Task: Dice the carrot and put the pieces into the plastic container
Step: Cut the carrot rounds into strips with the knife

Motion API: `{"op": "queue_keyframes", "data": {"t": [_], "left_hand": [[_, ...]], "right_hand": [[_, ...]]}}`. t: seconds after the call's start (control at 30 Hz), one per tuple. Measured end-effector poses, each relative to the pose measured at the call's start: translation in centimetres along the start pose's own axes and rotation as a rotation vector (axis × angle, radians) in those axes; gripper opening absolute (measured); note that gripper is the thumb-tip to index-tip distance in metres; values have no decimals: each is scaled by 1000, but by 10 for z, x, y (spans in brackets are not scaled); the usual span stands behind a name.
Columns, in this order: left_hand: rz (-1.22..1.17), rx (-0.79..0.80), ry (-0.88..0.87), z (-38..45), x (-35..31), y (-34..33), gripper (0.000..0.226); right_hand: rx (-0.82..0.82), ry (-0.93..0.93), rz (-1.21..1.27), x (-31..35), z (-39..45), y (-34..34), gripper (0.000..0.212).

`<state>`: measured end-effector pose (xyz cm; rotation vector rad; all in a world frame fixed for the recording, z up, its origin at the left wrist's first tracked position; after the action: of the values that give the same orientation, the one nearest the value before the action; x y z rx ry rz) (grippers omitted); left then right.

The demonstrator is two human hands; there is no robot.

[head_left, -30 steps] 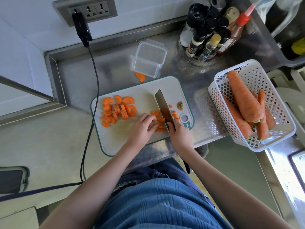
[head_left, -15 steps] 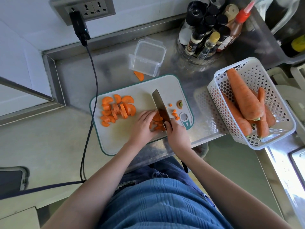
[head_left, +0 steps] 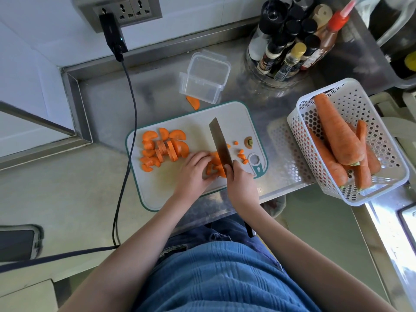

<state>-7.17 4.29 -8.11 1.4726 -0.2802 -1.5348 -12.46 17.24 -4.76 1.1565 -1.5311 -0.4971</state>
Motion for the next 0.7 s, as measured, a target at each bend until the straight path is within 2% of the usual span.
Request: {"op": "queue_keyframes", "data": {"t": [0.17, 0.37, 0.7], "left_hand": [[-52, 53, -2, -4, 1, -5, 41], [-81, 31, -141, -1, 4, -10, 29], [22, 86, -223, -1, 8, -19, 19]], "right_hand": [[-1, 11, -73, 2, -4, -8, 26], [-11, -13, -91, 3, 1, -14, 26], [8, 77, -161, -1, 5, -7, 27]]}}
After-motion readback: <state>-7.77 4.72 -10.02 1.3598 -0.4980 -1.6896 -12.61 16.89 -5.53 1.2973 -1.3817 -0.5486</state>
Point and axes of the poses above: each hand's wrist, its own z-axis towards the middle knuckle, its own y-axis out of the back of the hand, x = y × z, the point moved 4 cm from there along z, towards the middle knuckle, and after that the axes turned 11 degrees about -x, right-handed, at the moved point
